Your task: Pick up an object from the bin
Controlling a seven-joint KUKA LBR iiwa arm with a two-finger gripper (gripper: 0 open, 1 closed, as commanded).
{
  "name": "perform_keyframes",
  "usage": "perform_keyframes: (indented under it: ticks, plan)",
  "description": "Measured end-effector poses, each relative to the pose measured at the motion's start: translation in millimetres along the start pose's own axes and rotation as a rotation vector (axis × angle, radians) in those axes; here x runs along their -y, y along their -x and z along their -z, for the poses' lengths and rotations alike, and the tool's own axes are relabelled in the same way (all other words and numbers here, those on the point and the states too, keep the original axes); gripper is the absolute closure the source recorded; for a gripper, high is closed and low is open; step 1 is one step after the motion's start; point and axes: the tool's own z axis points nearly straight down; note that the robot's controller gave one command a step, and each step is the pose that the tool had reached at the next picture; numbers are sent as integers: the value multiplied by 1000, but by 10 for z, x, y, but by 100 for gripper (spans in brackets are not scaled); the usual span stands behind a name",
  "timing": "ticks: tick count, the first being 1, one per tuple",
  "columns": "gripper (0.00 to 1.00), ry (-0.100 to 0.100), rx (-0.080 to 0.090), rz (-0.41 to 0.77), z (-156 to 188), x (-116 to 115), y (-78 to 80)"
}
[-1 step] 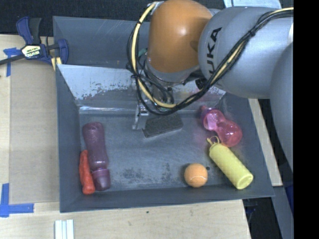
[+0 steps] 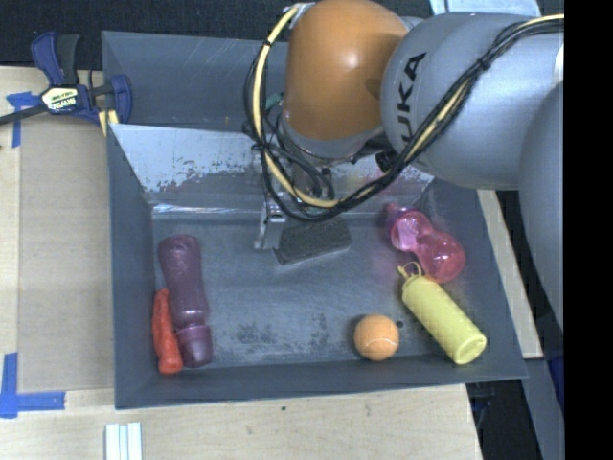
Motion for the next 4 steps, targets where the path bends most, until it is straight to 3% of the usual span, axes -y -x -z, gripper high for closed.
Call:
perform_keyframes:
  ticks: [1,2,3,4]
  plan:
    - [0,0,3,143,-408,317,-56]
    - [100,0,1,151,-1024,780,-73]
    - [100,1,2,151,-1198,875,-70]
    - [100,0,3,225,-887,1830,-281]
